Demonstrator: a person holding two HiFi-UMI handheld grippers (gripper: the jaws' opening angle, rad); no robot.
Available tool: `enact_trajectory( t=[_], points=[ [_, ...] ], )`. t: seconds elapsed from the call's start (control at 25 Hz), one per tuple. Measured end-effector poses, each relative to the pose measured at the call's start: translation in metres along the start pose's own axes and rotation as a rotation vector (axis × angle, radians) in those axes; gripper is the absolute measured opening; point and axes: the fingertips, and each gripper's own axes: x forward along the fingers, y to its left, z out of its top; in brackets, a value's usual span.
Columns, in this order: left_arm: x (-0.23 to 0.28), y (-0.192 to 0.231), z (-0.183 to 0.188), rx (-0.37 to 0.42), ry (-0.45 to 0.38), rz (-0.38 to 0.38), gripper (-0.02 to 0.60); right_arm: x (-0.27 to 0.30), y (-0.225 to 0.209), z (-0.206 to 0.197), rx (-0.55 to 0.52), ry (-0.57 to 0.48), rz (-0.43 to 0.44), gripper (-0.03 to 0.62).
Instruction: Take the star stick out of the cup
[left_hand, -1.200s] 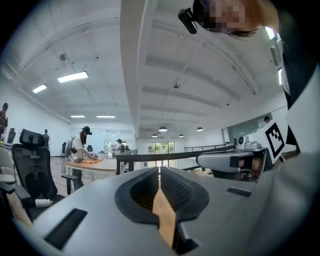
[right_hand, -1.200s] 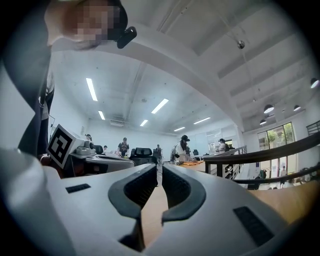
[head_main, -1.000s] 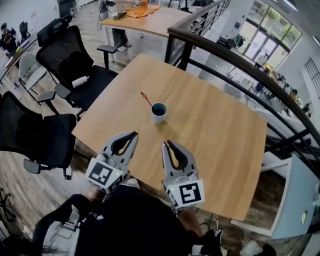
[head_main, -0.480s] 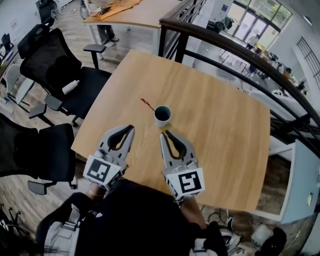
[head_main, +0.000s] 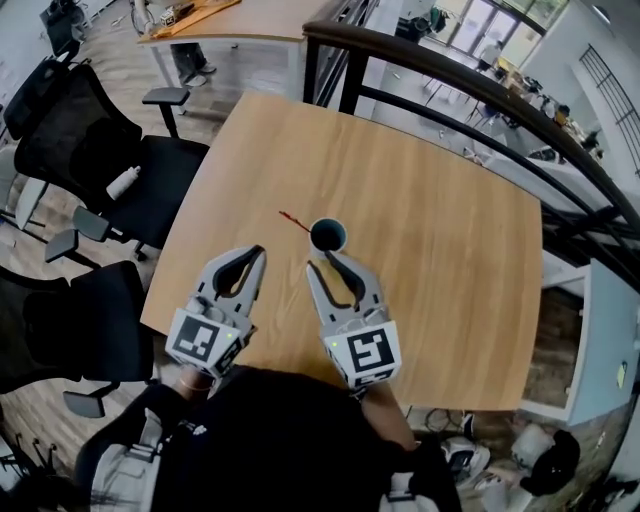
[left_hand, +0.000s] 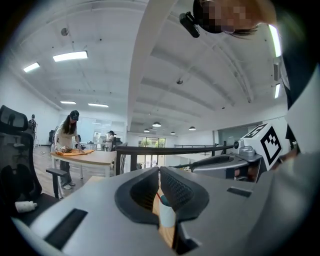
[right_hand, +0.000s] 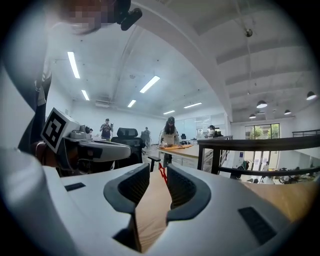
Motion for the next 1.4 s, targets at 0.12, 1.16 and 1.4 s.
enact_trajectory(
  t=[0.12, 1.16, 1.4],
  points=[
    [0.008, 0.009, -0.007, -0.029, 0.006, -0.008, 0.023, 0.015, -0.005, -0.012, -0.008, 0.047, -0.016, 0.115],
    [0.031, 0.045, -0.032, -0.148, 0.068, 0.011, 0.023, 0.084, -0.017, -0.063, -0.134, 0.304, 0.006, 0.058],
    [0.029, 0.054, -0.036, -0.14, 0.041, 0.009, 0.023, 0.088, -0.022, -0.062, -0.112, 0.284, -0.045, 0.029]
  ],
)
